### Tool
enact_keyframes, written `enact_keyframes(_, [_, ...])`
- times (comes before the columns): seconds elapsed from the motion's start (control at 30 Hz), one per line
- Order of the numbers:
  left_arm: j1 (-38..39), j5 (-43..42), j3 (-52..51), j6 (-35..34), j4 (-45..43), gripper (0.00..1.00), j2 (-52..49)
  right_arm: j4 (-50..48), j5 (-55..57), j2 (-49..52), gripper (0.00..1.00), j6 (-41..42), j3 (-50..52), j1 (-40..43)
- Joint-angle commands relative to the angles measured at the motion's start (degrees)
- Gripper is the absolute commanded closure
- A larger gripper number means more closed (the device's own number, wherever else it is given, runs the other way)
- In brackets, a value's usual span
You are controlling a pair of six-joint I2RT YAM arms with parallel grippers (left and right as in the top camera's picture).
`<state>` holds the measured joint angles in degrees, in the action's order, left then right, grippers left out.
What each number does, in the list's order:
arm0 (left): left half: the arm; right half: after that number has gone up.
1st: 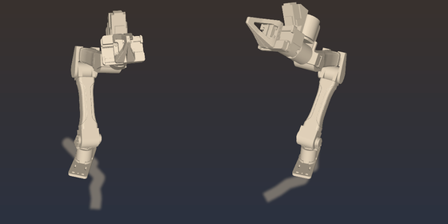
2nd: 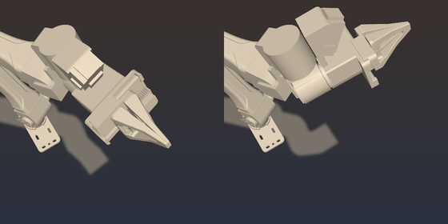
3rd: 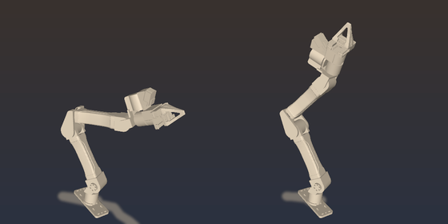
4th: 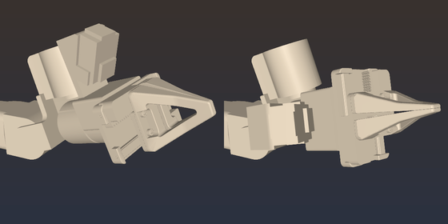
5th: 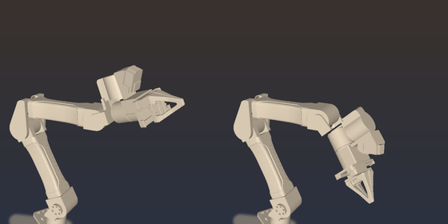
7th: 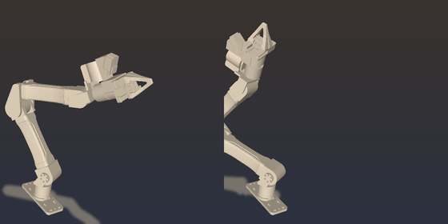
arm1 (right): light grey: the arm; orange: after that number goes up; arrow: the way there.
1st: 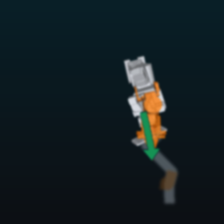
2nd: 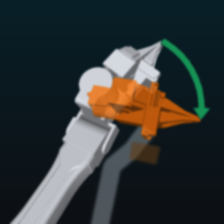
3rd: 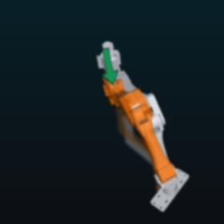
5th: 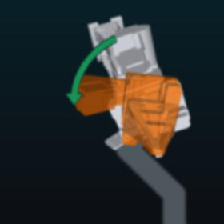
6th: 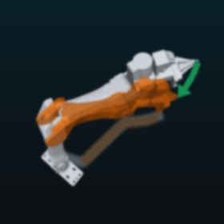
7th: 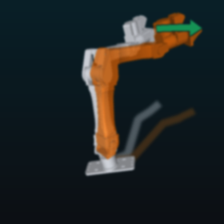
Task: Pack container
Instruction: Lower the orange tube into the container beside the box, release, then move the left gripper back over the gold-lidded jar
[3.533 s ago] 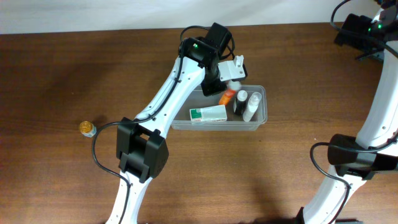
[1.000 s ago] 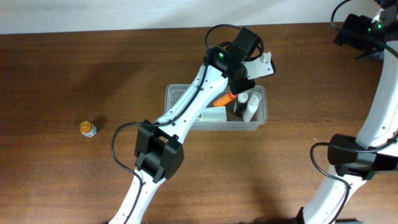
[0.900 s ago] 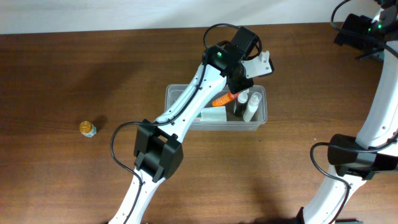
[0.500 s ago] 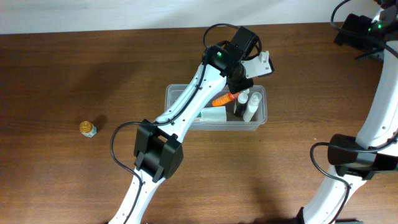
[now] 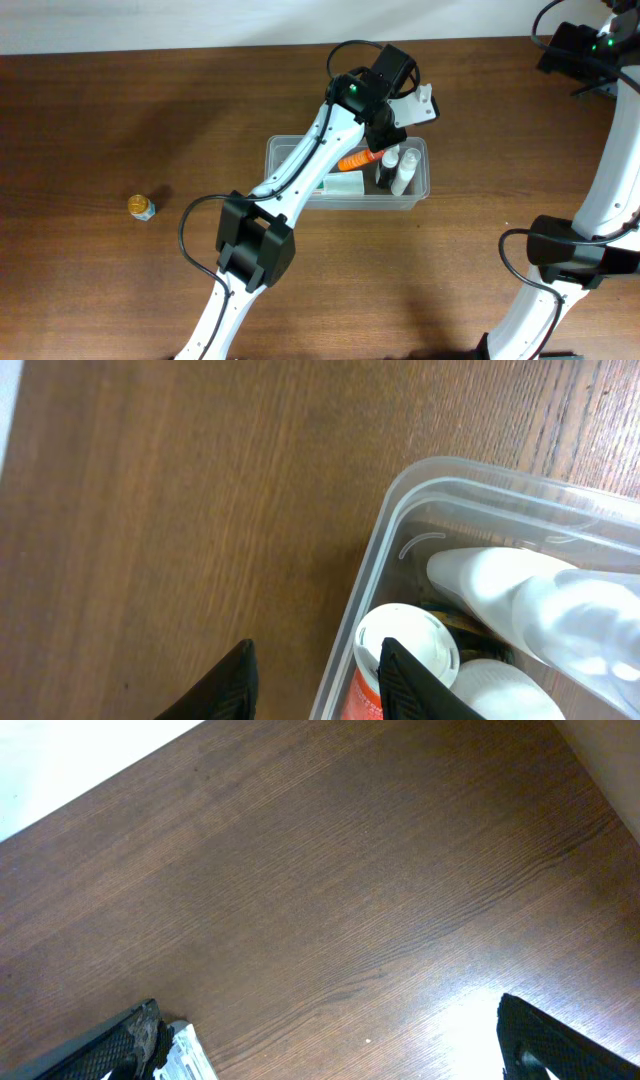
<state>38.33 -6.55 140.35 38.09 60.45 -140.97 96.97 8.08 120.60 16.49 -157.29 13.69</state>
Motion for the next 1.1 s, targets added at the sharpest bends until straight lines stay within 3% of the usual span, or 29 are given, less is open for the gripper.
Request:
enact_keyframes(0.0, [-0.1,0.2,-0.7,-0.6,0.7,0.60,-1.7,0.3,0.5,-0.6,0.02,0.3,-0.5,0.2])
enact_keyframes(0.67, [-0.1,-1.1,-0.4,-0.7,0.3,0.60,-1.7,0.3,0.5,-0.6,0.02,0.3,-0.5,0.2])
enact_keyframes(0.7, [-0.2,-0.9,0.1,-1.3,0.5,0.57,-1.7,0.3,0.5,-0.6,0.02,0.3,-0.5,0.2])
enact_keyframes(0.77, [-0.7,-0.4,1.6,-4.8,0.8,0.27,-1.2,0.3,0.5,-0.6,0.02,0.3,-0.5,0.2])
enact_keyframes(0.8, [-1.0,-0.5,2.5,-5.8,1.2,0.20,-0.9,0.3,0.5,-0.6,0.02,0.3,-0.5,0.2])
enact_keyframes(0.93, [-3.0,-0.4,8.1,-6.8,5.5,0.03,2.4,0.3,0.5,-0.6,0.02,0.3,-0.5,0.2])
enact_keyframes(1.07, [-6.4,-0.4,12.9,-6.8,9.8,0.01,7.3,0.3,0.5,-0.6,0.02,0.3,-0.5,0.2])
